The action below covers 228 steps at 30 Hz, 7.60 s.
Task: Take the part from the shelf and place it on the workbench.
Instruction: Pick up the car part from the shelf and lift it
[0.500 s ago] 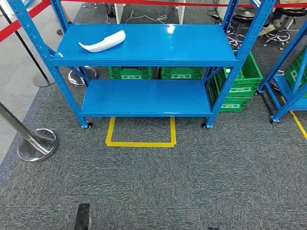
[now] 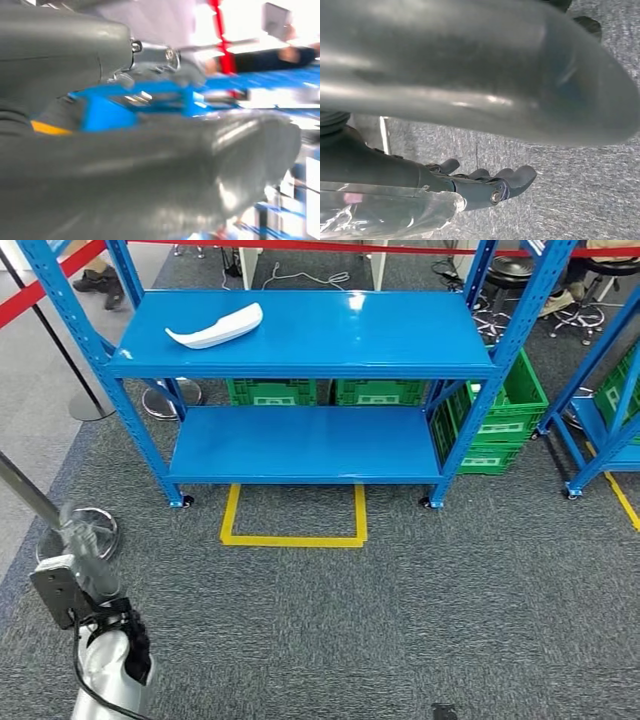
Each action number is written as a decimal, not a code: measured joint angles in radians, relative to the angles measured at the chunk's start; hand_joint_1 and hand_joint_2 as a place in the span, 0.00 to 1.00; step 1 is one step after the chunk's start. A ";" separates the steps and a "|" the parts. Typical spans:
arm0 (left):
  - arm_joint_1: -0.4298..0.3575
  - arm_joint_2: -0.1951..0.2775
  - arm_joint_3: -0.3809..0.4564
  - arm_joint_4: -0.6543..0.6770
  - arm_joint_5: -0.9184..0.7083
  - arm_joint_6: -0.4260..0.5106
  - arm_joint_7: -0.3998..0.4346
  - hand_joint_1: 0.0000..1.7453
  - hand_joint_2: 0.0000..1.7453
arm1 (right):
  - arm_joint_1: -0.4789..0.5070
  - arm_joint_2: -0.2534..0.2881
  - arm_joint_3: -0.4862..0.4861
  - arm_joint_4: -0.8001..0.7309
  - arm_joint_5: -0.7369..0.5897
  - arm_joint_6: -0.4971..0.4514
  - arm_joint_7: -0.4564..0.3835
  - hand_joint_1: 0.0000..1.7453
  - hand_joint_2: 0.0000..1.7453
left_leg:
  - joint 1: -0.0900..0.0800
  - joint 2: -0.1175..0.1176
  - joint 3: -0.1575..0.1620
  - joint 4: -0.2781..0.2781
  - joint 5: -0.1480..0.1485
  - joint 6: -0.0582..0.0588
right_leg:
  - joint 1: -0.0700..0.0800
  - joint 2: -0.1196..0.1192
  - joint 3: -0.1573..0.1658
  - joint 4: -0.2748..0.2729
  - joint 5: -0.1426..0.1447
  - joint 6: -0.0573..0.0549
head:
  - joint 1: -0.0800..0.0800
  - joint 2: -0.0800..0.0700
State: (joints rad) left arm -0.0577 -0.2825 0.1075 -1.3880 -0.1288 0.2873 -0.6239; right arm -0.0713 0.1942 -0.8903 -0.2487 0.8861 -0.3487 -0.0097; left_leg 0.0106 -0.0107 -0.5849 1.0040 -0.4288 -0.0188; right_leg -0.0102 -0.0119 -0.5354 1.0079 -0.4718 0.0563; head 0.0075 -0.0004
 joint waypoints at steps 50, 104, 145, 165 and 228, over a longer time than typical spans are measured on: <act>0.107 0.064 -0.596 -0.357 0.174 -0.129 -0.060 0.00 0.00 | 0.003 -0.001 -0.043 0.007 0.106 0.142 -0.180 0.00 0.00 | -0.001 0.002 0.021 -0.041 0.013 0.031 | -0.008 0.008 -0.081 0.152 -0.081 0.017 | 0.006 0.000; 0.111 0.059 -0.572 -0.350 0.228 -0.317 -0.057 0.00 0.00 | 0.006 -0.005 0.104 0.014 0.357 0.020 0.060 0.00 0.00 | 0.002 0.005 -0.010 0.019 -0.024 -0.021 | -0.003 0.020 -0.051 0.015 0.004 -0.012 | -0.001 0.000; 0.112 0.054 -0.552 -0.345 0.242 -0.326 -0.049 0.00 0.00 | 0.015 -0.005 0.104 0.017 0.353 0.035 0.062 0.00 0.00 | -0.004 0.000 0.003 -0.003 -0.016 0.025 | 0.005 0.020 -0.230 0.301 -0.062 0.002 | 0.012 0.000; 0.112 0.056 -0.548 -0.345 0.245 -0.343 -0.062 0.00 0.00 | 0.012 0.000 0.104 0.017 0.356 0.038 0.062 0.00 0.00 | -0.008 0.003 -0.026 0.034 -0.004 -0.010 | 0.005 0.027 -0.031 0.022 -0.005 -0.034 | 0.001 0.000; 0.117 0.051 -0.533 -0.363 0.241 -0.329 -0.075 0.00 0.00 | 0.011 0.002 0.093 0.022 0.379 0.038 0.064 0.00 0.00 | -0.008 0.001 0.010 -0.013 -0.040 0.002 | 0.008 0.026 -0.034 0.016 -0.002 -0.016 | 0.004 0.000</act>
State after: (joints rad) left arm 0.0597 -0.2319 -0.4256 -1.7514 0.1125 -0.0417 -0.6988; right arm -0.0607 0.1962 -0.7969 -0.2266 1.2648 -0.3106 0.0540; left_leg 0.0024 -0.0101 -0.5753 0.9909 -0.4692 -0.0167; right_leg -0.0021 0.0136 -0.5697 1.0240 -0.4737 0.0404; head 0.0112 -0.0003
